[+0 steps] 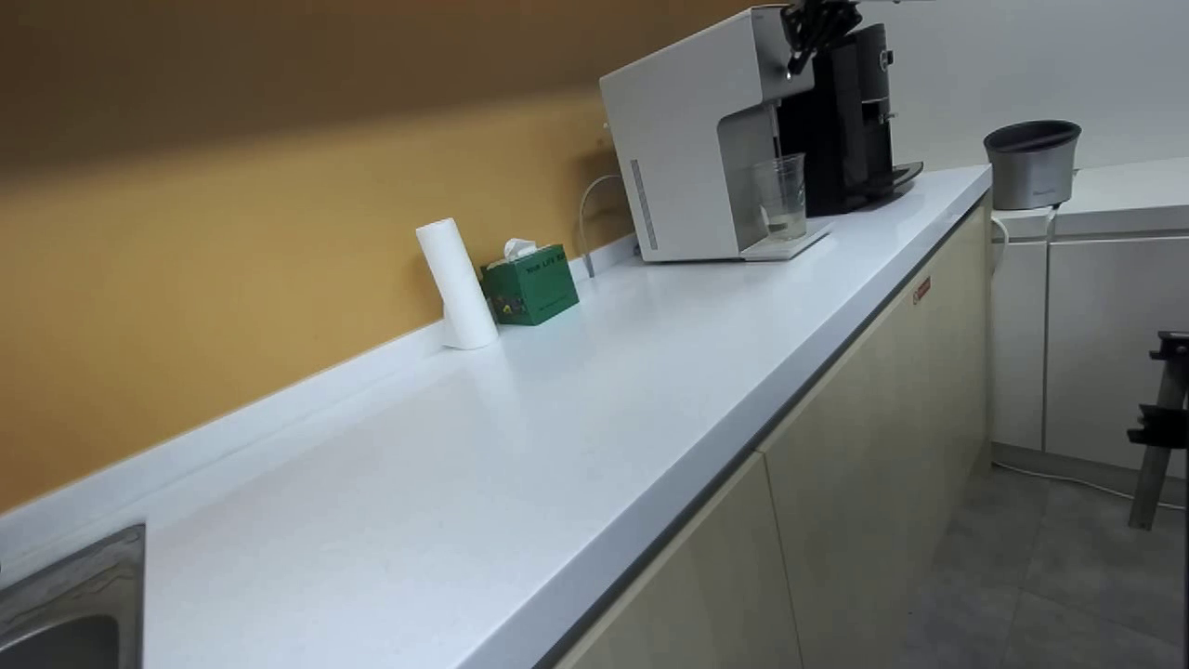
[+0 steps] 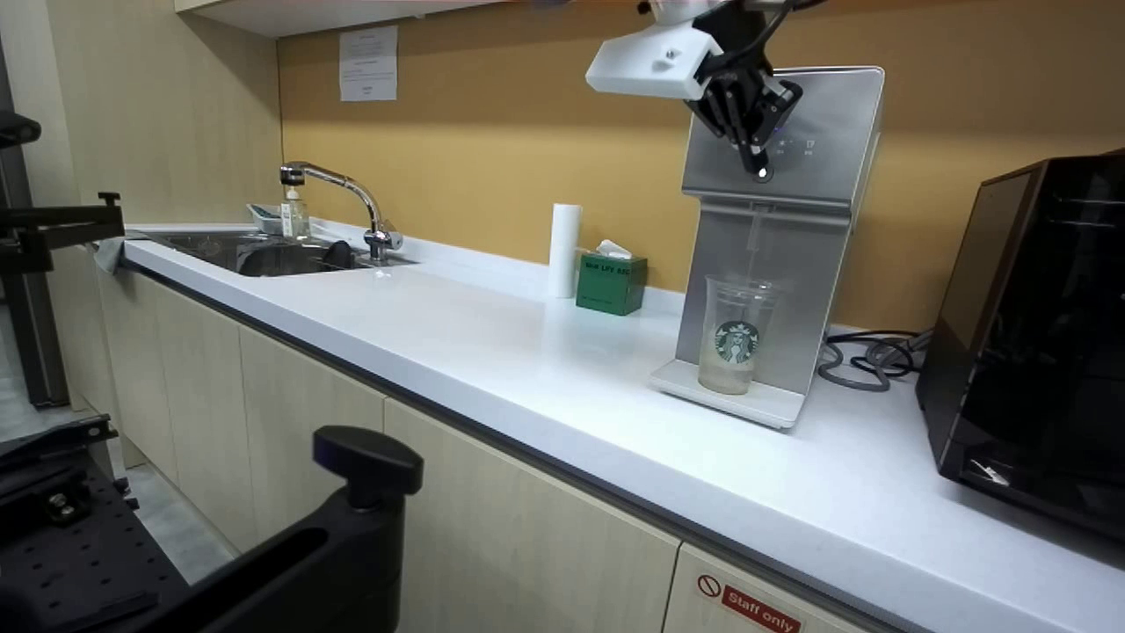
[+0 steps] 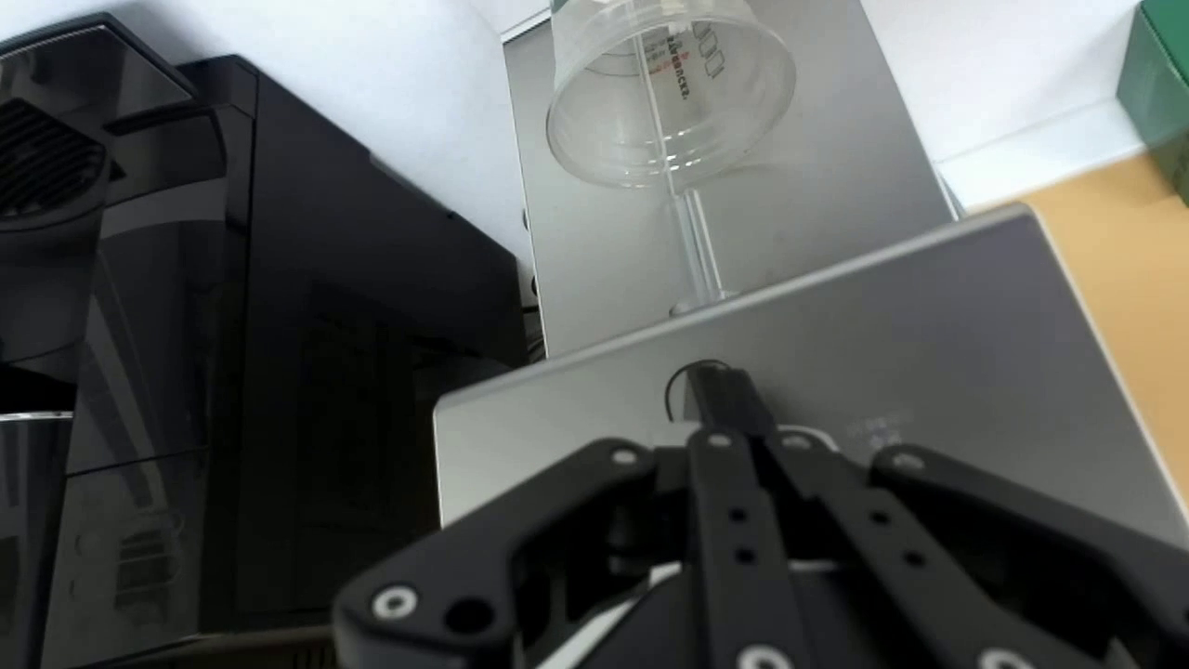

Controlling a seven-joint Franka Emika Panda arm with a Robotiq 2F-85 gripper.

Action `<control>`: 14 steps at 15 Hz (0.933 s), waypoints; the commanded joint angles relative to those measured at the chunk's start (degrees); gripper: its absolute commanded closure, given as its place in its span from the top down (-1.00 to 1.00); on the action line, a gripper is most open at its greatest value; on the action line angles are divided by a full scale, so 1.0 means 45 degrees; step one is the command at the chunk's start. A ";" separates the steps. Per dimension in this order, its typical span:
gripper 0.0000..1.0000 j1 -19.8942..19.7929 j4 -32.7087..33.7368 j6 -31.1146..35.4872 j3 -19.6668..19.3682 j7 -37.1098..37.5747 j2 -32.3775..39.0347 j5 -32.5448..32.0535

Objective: Press one button on the coffeemaker.

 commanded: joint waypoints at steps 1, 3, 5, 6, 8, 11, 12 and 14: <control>-1.00 -0.0051 0.0574 0.0024 -0.0009 -0.0236 0.0458 0.0532; -1.00 -0.0069 0.0636 0.0013 0.0001 -0.0347 0.0556 0.0729; -1.00 -0.0067 0.0723 0.0005 0.0034 -0.0579 0.0651 0.1066; -1.00 -0.0062 0.0782 -0.0039 0.0067 -0.0777 0.0675 0.1334; -1.00 -0.0037 0.0859 -0.0127 0.0126 -0.1320 0.0700 0.1989; -1.00 0.0005 0.0998 -0.0288 0.0203 -0.2315 0.0800 0.3238; -1.00 0.0005 0.0987 -0.0276 0.0181 -0.2438 0.0846 0.3468; -1.00 -0.0028 0.0765 -0.0278 0.0075 -0.2350 0.0726 0.3409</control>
